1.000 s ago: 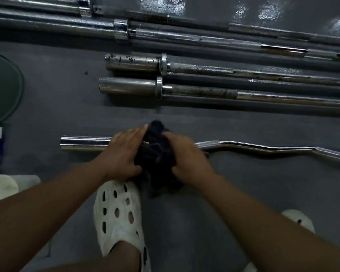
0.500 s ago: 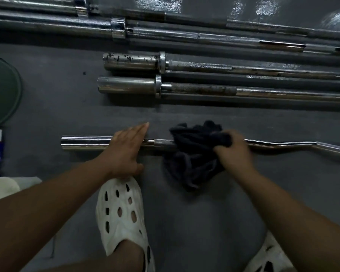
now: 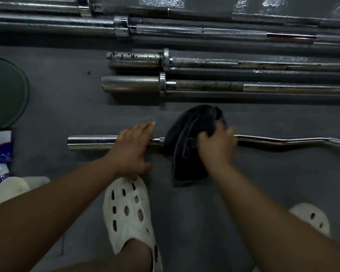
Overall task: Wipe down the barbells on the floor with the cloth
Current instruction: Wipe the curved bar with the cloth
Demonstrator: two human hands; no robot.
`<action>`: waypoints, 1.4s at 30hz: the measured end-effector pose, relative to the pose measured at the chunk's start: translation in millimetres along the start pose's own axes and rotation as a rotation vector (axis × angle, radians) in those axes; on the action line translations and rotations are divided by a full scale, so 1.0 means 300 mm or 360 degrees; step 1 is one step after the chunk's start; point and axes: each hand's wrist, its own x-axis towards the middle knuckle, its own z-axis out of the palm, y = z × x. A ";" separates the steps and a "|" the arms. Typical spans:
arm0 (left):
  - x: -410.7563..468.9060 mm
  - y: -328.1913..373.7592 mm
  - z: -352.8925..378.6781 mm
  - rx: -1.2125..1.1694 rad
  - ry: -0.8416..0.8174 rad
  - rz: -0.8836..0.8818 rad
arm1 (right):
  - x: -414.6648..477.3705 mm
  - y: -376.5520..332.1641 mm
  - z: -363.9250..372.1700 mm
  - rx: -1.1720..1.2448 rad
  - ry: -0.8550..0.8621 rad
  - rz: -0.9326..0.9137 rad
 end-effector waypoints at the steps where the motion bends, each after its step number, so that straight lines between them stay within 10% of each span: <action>1: 0.005 -0.005 -0.006 -0.0026 0.0011 -0.0004 | -0.072 -0.052 0.052 -0.0053 -0.0095 -0.0192; 7: 0.006 -0.027 -0.015 -0.0136 0.0078 0.0091 | -0.037 -0.127 0.050 -0.0166 -0.0611 -0.0963; 12: -0.018 -0.022 -0.002 -0.0126 -0.0023 0.0067 | 0.147 0.278 -0.170 -0.0450 -0.0479 -0.0841; 17: -0.007 -0.009 0.004 -0.0055 -0.0010 0.0044 | 0.159 0.221 -0.123 -0.0064 0.0134 0.0015; 26: -0.017 -0.020 0.003 -0.0055 -0.0013 0.0046 | 0.183 0.214 -0.177 -0.0989 -0.0563 -0.1160; 32: -0.008 0.000 -0.007 -0.0017 -0.0025 0.0013 | 0.034 0.150 -0.072 -0.0286 -0.0101 -0.0141; 38: -0.013 -0.014 -0.004 -0.0051 -0.0035 0.0021 | -0.001 0.016 -0.074 0.0011 -0.0573 -0.0945; 42: -0.010 -0.003 -0.002 -0.0010 -0.0014 0.0019 | 0.094 0.145 -0.092 0.0234 0.0017 -0.0076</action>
